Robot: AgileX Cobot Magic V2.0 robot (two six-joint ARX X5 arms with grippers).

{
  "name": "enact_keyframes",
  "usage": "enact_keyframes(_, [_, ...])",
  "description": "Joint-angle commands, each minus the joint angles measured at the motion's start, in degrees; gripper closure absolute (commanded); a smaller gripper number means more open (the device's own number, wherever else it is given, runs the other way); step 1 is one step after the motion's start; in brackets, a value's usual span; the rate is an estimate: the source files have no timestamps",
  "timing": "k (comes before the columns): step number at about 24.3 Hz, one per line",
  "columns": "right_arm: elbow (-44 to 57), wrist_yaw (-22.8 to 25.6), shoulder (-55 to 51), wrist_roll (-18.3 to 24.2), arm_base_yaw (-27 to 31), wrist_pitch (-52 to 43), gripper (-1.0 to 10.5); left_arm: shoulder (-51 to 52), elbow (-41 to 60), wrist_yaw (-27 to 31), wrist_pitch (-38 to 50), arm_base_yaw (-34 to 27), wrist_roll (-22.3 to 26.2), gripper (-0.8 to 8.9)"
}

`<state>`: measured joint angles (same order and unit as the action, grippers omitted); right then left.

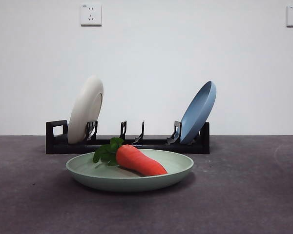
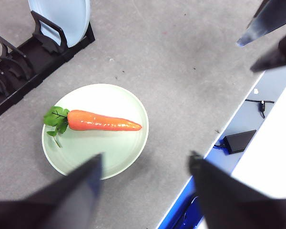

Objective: Take the green plate from the plate rack,put the plate on the table,take the carrot from the table,put the carrot in the plate

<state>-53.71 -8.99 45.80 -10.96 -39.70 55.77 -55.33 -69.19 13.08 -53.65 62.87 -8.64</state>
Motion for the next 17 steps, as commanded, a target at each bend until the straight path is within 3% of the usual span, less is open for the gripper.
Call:
enact_keyframes(1, [0.3,-0.1,-0.2,0.6,-0.1,-0.3,9.5,0.0,0.2,0.1,0.0,0.2,-0.4,8.21])
enact_keyframes(17, [0.3,0.2,-0.2,-0.1,-0.1,-0.4,9.5,0.0,0.2,0.3,0.0,0.2,-0.4,8.17])
